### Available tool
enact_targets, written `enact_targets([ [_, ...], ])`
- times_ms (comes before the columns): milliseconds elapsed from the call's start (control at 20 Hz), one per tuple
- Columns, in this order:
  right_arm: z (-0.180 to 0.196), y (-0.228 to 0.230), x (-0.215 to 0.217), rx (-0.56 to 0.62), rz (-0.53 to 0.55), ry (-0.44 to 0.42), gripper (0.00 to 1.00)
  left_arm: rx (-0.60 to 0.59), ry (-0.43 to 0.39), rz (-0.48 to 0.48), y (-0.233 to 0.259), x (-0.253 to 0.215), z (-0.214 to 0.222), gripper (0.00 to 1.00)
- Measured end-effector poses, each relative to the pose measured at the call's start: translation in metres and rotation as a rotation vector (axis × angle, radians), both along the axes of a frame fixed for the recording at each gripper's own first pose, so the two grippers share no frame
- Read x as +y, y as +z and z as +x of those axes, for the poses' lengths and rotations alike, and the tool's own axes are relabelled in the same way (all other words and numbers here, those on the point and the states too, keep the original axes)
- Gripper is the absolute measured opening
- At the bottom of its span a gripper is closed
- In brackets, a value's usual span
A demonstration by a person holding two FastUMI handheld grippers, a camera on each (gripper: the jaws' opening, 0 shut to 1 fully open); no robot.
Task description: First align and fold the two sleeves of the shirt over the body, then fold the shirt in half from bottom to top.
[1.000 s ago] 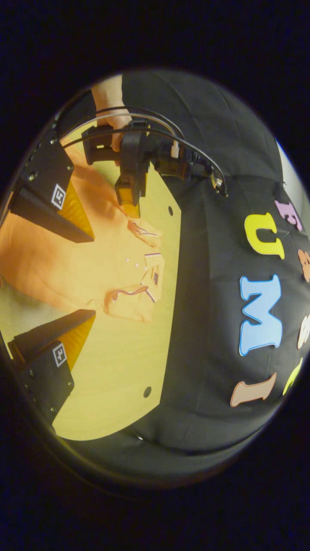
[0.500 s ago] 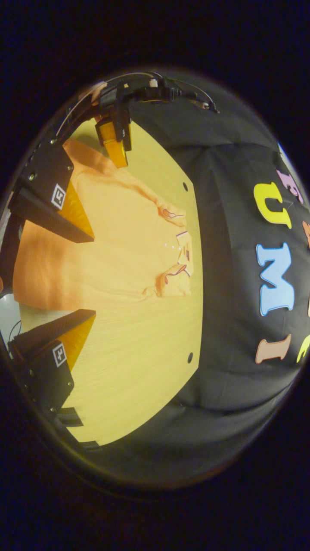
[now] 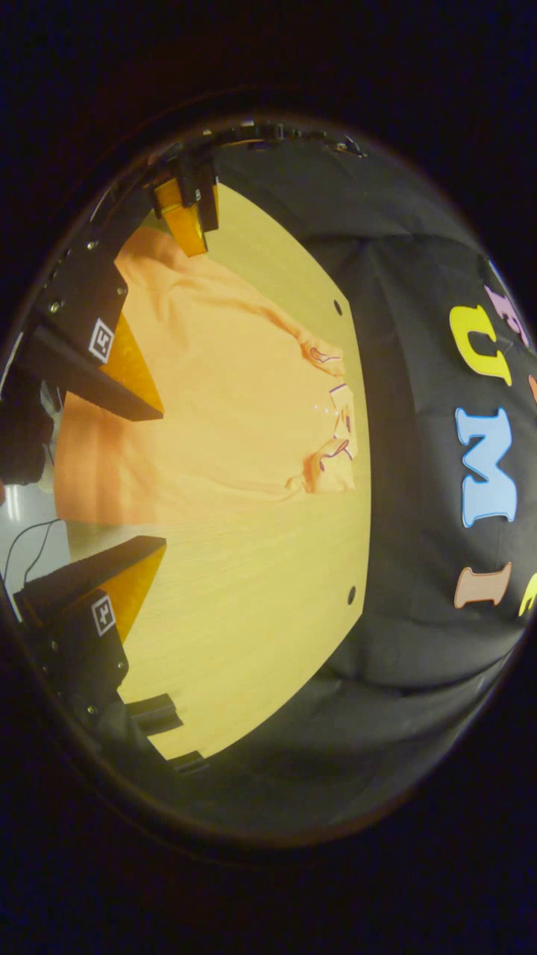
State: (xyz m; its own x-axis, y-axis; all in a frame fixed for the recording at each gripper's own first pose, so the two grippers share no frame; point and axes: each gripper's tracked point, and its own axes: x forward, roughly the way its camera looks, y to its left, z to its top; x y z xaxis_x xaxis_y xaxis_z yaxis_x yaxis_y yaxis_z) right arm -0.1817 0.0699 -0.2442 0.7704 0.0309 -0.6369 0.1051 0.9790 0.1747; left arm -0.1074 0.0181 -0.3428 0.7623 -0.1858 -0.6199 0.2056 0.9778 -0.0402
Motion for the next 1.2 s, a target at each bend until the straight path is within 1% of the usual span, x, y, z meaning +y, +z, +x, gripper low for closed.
enact_targets([
  [150,-0.013,-0.014,-0.005,0.038,0.012,-0.005,0.96,0.024,0.004,-0.006,-0.006,0.001,-0.019,0.95],
  [250,-0.023,-0.023,-0.006,0.069,0.032,-0.005,0.96,0.035,0.009,0.006,-0.008,0.005,-0.03,0.94],
  [350,-0.031,-0.03,-0.003,0.089,0.058,-0.001,0.96,0.04,0.01,0.001,-0.011,0.005,-0.04,0.95],
  [500,-0.04,-0.038,0.004,0.125,0.069,0.013,0.96,0.058,0.007,-0.015,-0.019,-0.002,-0.057,0.94],
  [550,-0.039,-0.039,0.004,0.13,0.064,0.022,0.96,0.058,0.005,-0.017,-0.02,-0.004,-0.06,0.96],
  [650,-0.041,-0.042,0.007,0.141,0.051,0.045,0.96,0.06,0.009,-0.014,-0.025,-0.007,-0.062,0.94],
  [750,-0.045,-0.047,0.01,0.164,0.023,0.066,0.97,0.08,0.015,-0.008,-0.034,-0.009,-0.066,0.95],
  [800,-0.045,-0.049,0.011,0.17,0.015,0.079,0.97,0.078,0.018,0.0,-0.034,-0.007,-0.067,0.94],
  [850,-0.046,-0.053,0.015,0.18,0.009,0.088,0.97,0.07,0.012,0.003,-0.034,-0.009,-0.066,0.96],
  [900,-0.049,-0.056,0.016,0.198,0.001,0.099,0.96,0.071,0.009,0.01,-0.034,-0.008,-0.067,0.95],
  [950,-0.046,-0.053,0.017,0.177,-0.006,0.106,0.97,0.068,0.004,0.018,-0.036,-0.009,-0.066,0.95],
  [1000,-0.047,-0.055,0.02,0.191,-0.006,0.119,0.96,0.067,0.0,0.032,-0.036,-0.008,-0.067,0.95],
  [1050,-0.046,-0.053,0.021,0.182,-0.007,0.122,0.94,0.066,-0.007,0.055,-0.038,-0.007,-0.067,0.94],
  [1100,-0.047,-0.054,0.023,0.192,-0.007,0.13,0.84,0.064,-0.018,0.078,-0.039,-0.005,-0.066,0.89],
  [1150,-0.045,-0.053,0.025,0.188,-0.006,0.131,0.77,0.061,-0.037,0.079,-0.038,-0.009,-0.066,0.73],
  [1200,-0.045,-0.053,0.026,0.188,-0.005,0.135,0.63,0.062,-0.046,0.079,-0.038,-0.013,-0.067,0.64],
])
